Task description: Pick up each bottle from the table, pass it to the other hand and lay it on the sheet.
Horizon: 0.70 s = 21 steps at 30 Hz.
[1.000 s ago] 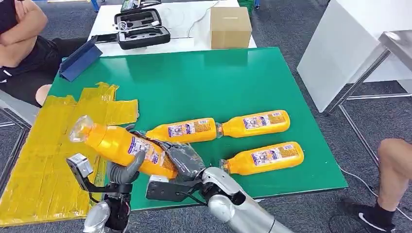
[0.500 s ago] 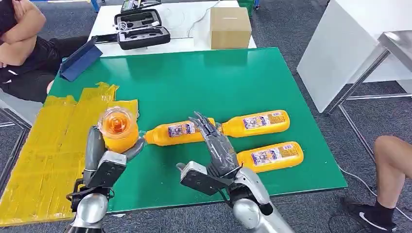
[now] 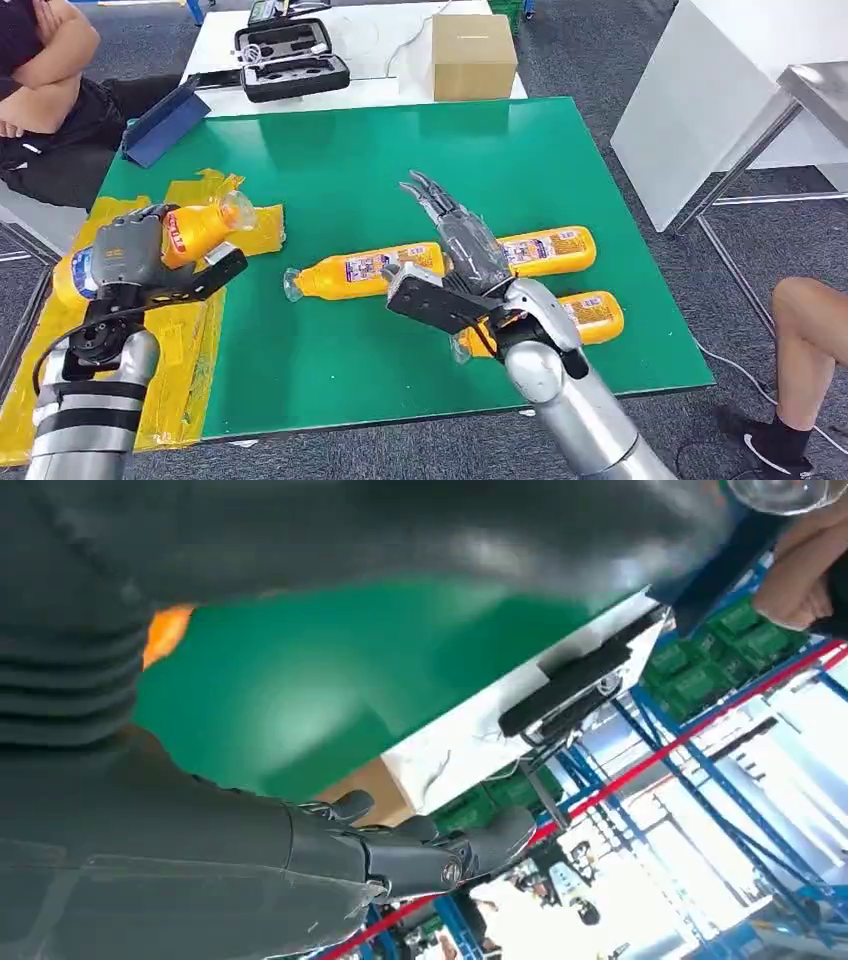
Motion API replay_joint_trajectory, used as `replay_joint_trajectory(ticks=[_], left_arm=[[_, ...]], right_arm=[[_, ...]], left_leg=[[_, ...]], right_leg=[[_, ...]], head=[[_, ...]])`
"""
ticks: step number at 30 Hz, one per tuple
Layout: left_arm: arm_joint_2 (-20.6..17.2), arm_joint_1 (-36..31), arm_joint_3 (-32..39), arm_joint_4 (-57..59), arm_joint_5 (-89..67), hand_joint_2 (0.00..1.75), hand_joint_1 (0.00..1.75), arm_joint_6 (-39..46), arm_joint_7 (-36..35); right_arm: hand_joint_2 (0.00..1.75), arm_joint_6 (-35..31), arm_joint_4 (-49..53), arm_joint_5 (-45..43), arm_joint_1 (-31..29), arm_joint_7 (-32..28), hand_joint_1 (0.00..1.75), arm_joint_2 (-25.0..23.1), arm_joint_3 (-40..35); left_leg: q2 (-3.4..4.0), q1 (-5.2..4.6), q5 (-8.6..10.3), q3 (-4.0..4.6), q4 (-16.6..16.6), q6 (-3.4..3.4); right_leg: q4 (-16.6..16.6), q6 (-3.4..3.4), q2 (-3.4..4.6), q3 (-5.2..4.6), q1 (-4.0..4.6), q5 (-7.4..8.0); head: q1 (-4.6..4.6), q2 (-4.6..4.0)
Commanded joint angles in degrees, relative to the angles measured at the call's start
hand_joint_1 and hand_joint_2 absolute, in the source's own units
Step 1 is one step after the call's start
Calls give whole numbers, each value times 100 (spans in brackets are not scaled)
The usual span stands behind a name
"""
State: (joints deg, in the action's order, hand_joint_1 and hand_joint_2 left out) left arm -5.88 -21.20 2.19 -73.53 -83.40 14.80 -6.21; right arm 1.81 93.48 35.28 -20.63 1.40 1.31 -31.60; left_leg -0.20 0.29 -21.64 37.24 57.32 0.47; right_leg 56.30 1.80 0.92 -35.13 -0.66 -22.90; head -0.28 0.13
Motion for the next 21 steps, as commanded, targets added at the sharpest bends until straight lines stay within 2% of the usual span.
replay_joint_trajectory(ticks=[1,5,9,11,13,15,17,21], left_arm=[[-192,-519,27,880,-31,175,175,-56,-26],[-123,-638,89,1099,152,175,175,-323,-67],[-347,-1717,-112,2731,110,175,175,-711,-322],[-404,-1895,-173,3175,68,175,175,-785,-295],[-384,-2083,-171,3980,212,175,175,-1337,-230],[-371,-2016,-165,4037,223,175,175,-1217,-211],[-373,-2046,-125,4352,340,175,175,-1451,-152],[-525,-1558,33,4709,523,175,175,-1221,1]], right_arm=[[0,38,-474,-25,-397,27,0,118,-47],[0,70,-402,-39,-333,17,0,156,-103],[0,330,-550,-306,-463,-12,0,238,-342],[0,333,-578,-307,-468,-12,0,246,-368],[0,331,-646,-296,-493,9,0,266,-407],[0,332,-669,-296,-500,9,0,267,-406],[0,358,-716,-272,-553,14,0,300,-463],[0,371,-740,-253,-592,12,0,426,-509]], left_leg=[[2,3,-13,-21,5,-2],[-5,1,-8,-11,3,-3],[-20,2,0,0,3,-3],[-19,5,-1,-2,7,-6],[-14,1,-2,-12,3,-4],[-5,-3,2,-15,-5,-6],[-1,-3,1,-15,-3,-6],[12,-8,-2,-22,-8,-5]], right_leg=[[1,-6,-7,24,4,-10],[0,-6,-12,14,1,-8],[1,-6,-24,5,2,-5],[4,-8,-24,7,9,-5],[3,-9,-20,15,5,-6],[-2,-17,-10,13,1,5],[-2,-17,-6,12,2,4],[-3,-15,6,14,-4,4]], head=[[0,0],[0,0],[0,0],[2,0],[-2,0],[0,0],[-2,0],[0,0]])
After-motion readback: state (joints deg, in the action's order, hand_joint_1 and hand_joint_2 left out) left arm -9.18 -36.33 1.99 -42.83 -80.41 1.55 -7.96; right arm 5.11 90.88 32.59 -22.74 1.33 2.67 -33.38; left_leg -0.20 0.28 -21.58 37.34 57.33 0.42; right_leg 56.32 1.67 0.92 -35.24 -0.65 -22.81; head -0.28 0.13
